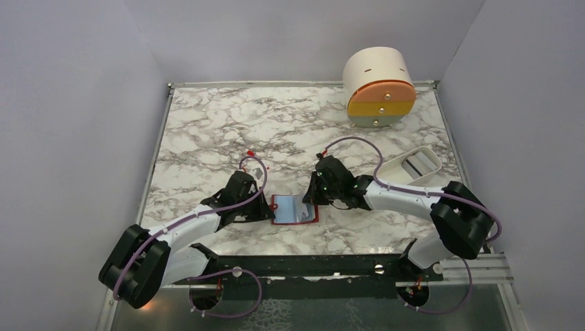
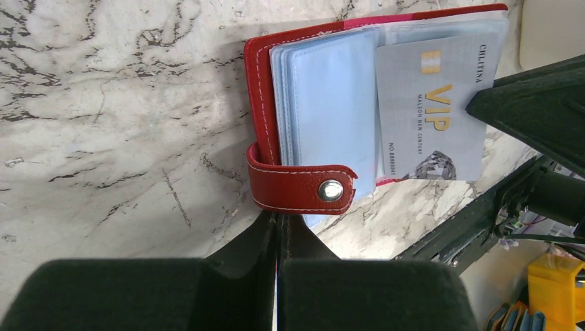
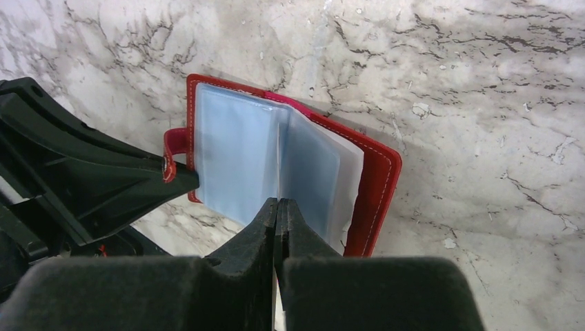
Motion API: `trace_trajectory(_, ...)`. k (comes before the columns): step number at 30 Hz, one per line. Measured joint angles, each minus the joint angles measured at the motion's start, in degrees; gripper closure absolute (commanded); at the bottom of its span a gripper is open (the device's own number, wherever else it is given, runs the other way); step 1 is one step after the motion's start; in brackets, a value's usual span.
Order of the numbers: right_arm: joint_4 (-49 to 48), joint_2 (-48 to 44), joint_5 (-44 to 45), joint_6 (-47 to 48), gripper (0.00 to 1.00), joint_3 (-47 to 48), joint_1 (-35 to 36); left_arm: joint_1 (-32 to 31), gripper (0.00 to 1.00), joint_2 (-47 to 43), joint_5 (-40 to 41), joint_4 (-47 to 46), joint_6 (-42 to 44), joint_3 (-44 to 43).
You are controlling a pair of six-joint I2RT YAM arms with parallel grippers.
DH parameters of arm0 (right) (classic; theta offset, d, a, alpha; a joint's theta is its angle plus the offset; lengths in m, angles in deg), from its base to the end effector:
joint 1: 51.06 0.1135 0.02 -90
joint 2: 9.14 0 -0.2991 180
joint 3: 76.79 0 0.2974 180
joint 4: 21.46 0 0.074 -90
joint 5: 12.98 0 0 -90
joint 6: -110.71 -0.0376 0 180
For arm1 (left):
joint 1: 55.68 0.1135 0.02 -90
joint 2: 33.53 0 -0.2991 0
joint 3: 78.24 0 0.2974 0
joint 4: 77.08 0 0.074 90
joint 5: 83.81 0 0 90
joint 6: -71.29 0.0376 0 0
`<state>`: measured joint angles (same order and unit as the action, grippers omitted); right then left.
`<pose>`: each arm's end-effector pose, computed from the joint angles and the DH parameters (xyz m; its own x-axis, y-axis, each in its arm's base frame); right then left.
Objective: Put the credit cards into the card holder
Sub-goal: Insert the credit card into the card holder.
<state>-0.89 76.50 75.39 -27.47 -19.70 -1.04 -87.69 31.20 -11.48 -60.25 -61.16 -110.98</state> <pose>0.2122 0.2547 0.1852 -0.9037 0.0817 -0.4204 -0.1567 0.8505 0.5021 0.1778 -0.1246 0.1438 -0.9262 -0.1794 -0.3316 0.0670 0.7873 -0.6130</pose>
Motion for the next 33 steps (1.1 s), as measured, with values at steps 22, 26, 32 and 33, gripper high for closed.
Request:
trace_trajectory(22, -4.35, 3.52, -0.83, -1.55, 0.99, -1.6, -0.15, 0.0, 1.0, 1.46, 0.07, 0.39, 0.07, -0.52)
trace_trajectory(26, -4.68, 3.63, -0.83, -2.05, 0.99, -1.84, -0.15, 0.0, 1.0, 1.46, 0.07, 0.39, 0.02, -0.52)
trace_trajectory(32, -5.99, 3.63, -0.72, -3.28, 0.99, -2.86, -0.15, 0.0, 1.0, 1.46, 0.02, 0.39, -0.48, -0.52)
trace_trajectory(33, -6.21, 3.63, -0.66, -3.58, 0.99, -3.04, -0.15, 0.0, 1.0, 1.46, 0.0, 0.42, -0.66, -0.52)
